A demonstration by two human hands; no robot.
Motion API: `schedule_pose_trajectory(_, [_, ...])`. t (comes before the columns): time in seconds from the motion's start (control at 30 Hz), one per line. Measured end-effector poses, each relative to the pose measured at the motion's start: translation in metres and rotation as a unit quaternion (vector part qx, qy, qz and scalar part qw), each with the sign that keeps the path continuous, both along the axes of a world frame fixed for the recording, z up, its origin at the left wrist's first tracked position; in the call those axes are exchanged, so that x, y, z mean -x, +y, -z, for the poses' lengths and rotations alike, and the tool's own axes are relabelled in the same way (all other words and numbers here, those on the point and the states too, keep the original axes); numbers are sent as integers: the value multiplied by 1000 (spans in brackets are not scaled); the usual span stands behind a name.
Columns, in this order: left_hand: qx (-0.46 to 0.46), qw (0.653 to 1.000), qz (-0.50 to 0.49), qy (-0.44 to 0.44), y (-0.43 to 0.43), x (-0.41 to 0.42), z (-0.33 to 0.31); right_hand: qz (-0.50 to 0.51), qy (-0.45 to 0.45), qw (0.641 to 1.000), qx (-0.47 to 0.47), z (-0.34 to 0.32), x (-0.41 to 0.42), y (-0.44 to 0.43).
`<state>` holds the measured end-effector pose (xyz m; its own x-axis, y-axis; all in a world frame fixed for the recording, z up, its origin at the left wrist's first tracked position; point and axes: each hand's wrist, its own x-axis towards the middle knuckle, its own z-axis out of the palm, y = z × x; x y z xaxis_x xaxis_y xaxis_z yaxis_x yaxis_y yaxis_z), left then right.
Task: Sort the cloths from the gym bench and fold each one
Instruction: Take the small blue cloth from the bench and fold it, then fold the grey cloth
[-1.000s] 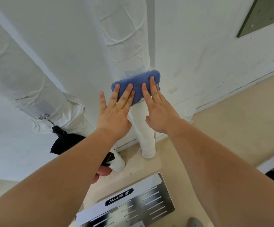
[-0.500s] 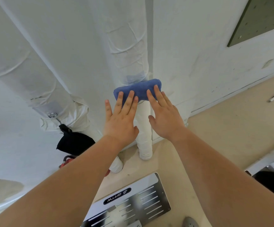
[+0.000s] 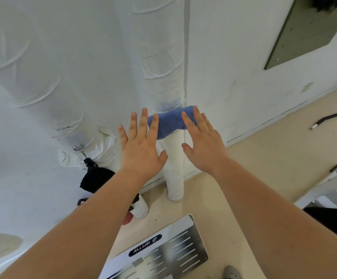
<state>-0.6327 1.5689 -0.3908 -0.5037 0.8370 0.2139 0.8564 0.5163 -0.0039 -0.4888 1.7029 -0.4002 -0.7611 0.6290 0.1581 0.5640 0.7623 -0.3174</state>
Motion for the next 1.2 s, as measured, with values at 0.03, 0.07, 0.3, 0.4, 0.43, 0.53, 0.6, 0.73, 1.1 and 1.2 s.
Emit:
schedule_pose_trajectory(0.03, [-6, 1000, 17, -5, -7, 4, -5, 17, -8, 1000, -2, -4, 1, -11])
schedule_pose_trajectory(0.07, [-9, 999, 40, -11, -16, 8, -10, 37, -16, 999, -4, -8, 2, -24])
schedule_pose_trajectory(0.3, [45, 967, 244, -49, -125, 43, -65, 241, -36, 970, 11, -38, 5, -192])
schedule_pose_trajectory(0.4, [47, 948, 313, -43, -165, 51, -85, 290, -48, 955, 33, -62, 1, -264])
schedule_pose_trajectory(0.43, [50, 942, 328, -45, -174, 50, -88, 301, -55, 952, 35, -69, -2, -283])
schedule_pose_trajectory(0.53, [83, 925, 368, -36, -197, 37, -91, 336, -73, 938, 47, -81, -21, -331])
schedule_pose_trajectory(0.6, [116, 911, 396, -22, -210, 22, -87, 375, -76, 921, 71, -79, -40, -361])
schedule_pose_trajectory(0.73, [147, 877, 456, -43, -236, -22, -78, 444, -102, 882, 118, -58, -86, -419])
schedule_pose_trajectory(1.1, [297, 754, 581, -81, -342, -204, 7, 548, -122, 779, 279, 43, -254, -598])
schedule_pose_trajectory(1.2, [355, 729, 575, -110, -385, -271, 37, 567, -131, 758, 296, 57, -313, -650])
